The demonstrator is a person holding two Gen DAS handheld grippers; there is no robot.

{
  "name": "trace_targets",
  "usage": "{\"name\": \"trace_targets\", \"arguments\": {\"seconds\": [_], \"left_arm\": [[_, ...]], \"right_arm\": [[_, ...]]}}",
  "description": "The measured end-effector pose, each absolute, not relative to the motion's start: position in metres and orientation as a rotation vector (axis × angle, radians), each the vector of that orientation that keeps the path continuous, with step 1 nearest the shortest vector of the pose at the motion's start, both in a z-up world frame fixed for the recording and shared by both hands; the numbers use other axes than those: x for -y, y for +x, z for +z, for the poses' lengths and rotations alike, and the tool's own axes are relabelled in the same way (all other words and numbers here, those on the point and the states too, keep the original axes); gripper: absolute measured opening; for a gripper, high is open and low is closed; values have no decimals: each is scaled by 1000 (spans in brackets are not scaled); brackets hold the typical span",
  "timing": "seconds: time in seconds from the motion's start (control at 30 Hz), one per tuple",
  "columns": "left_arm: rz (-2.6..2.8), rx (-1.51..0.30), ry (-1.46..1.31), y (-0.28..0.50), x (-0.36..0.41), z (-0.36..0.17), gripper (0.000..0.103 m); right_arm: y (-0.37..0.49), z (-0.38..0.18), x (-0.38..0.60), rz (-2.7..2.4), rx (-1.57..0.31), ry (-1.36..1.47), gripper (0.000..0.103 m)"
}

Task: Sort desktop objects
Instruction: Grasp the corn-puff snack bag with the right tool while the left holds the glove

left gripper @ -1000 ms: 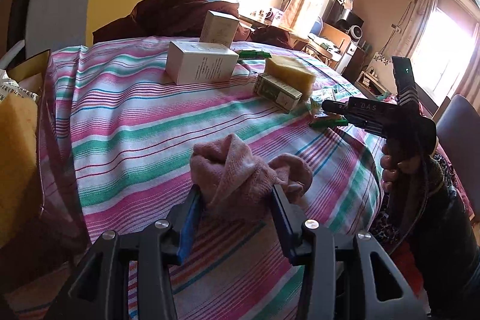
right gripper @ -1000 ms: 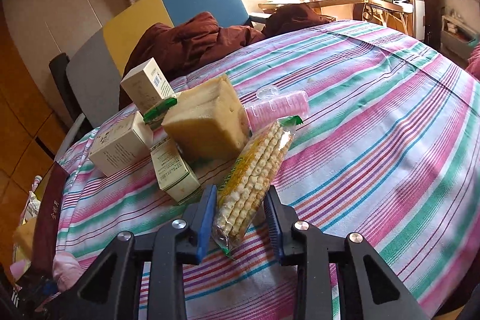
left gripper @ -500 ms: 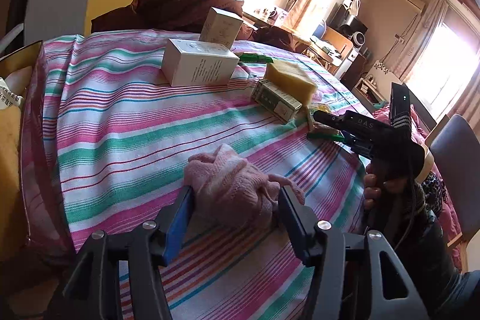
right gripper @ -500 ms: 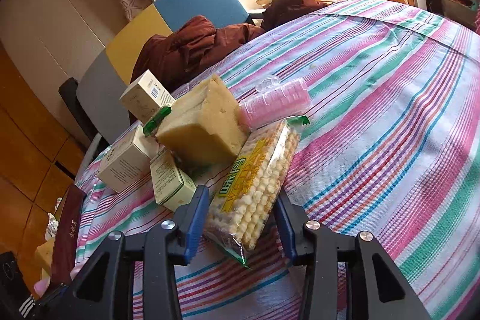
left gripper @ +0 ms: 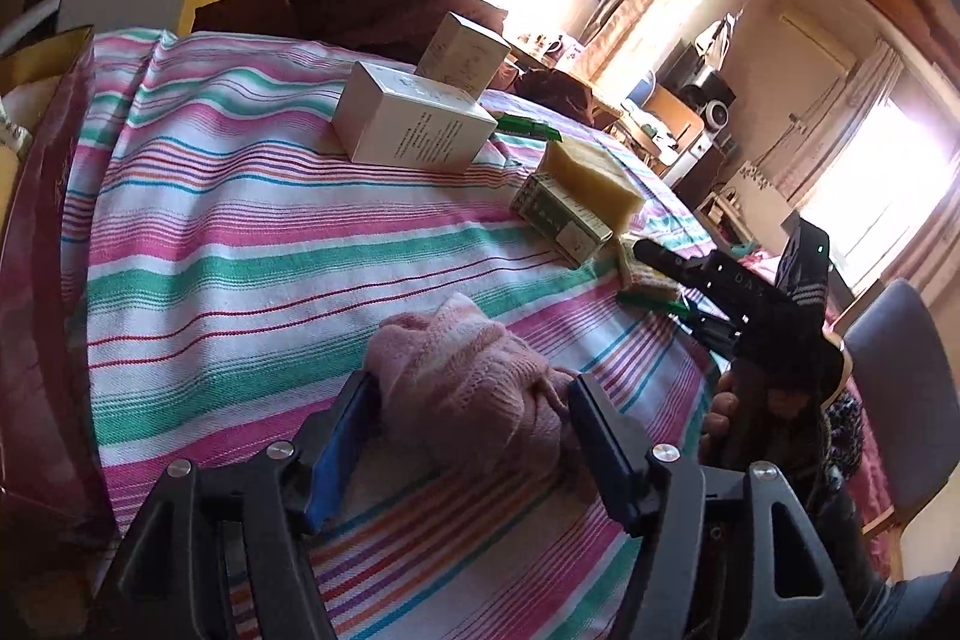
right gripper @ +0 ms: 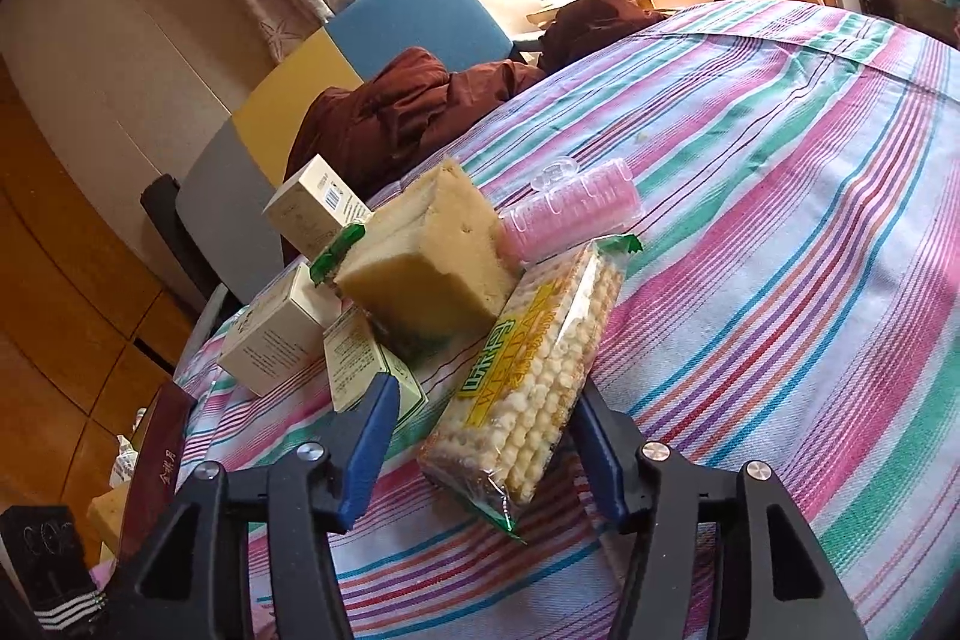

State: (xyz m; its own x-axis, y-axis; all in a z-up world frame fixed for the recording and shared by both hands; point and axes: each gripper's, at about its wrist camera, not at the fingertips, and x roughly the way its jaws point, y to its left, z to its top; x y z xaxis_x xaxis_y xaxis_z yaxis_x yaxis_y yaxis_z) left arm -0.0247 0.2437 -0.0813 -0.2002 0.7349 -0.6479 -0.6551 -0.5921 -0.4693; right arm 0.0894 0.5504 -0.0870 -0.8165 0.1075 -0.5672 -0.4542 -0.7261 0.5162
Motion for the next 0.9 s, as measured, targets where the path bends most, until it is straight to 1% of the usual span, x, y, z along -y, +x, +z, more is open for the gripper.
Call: {"name": "trace_targets", "arguments": {"seconds": [0.07,0.13,0.37,0.53,0.63,0.7,0.73,0.9], "left_arm": [[1900,157,-1110,-28,-241,-82,67],[1918,151,-1114,-28,-244,-80,68],[1998,50,-1047,-15,-255,-82,67],[2031,-13,-1007,-9,-260,-83,67],[2043,-43,-989,-6,-260,-83,67],[2048,-37,-985,-6,-258,-83,66],[2053,-27,-983,-7,-257,-83,64],[2073,-49,-957,-4,-255,-84,59]], "right_arm": [[89,-87,-551,2554,-954,-742,59],[89,-87,-551,2558,-956,-741,59],[89,-88,-552,2570,-964,-738,61],[89,-88,-552,2572,-957,-742,61],[89,-88,-551,2563,-934,-749,55],[91,-89,-553,2548,-938,-741,42],[93,-89,-552,2547,-939,-740,38],[102,-86,-545,2558,-931,-739,34]]}}
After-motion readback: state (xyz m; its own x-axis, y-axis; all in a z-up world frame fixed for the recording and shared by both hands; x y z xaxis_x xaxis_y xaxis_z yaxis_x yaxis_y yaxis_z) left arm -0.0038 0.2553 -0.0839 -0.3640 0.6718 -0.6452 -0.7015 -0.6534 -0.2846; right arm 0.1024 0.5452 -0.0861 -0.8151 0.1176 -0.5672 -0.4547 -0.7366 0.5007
